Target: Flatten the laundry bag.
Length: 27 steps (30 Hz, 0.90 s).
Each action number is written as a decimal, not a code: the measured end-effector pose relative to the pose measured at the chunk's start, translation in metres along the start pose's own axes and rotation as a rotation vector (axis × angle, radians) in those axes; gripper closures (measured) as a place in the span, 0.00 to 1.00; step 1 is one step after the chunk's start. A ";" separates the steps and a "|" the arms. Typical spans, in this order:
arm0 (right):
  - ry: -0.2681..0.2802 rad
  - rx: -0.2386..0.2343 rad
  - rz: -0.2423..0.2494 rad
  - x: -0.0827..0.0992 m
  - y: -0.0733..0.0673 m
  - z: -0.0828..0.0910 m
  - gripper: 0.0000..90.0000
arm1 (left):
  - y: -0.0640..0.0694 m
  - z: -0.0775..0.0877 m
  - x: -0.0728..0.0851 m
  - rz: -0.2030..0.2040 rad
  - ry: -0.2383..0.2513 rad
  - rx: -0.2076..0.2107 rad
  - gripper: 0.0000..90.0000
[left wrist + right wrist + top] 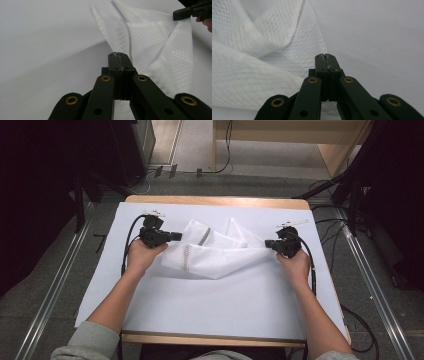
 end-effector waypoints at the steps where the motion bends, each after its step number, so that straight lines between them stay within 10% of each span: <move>1: -0.002 0.004 -0.007 0.001 0.002 0.001 1.00 | -0.002 0.004 0.002 0.013 0.009 -0.002 1.00; 27: -0.010 0.023 -0.067 0.010 0.020 -0.005 1.00 | -0.017 0.040 0.060 0.103 0.021 -0.025 1.00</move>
Point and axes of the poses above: each handheld gripper's, and its own axes: z roughly backward along the jaws, x roughly out of its underside, y roughly to its right, the point moved 6 cm from there along -z, roughly forward along the jaws, and after that the axes turned 1 degree about x, right-handed, at the moved point
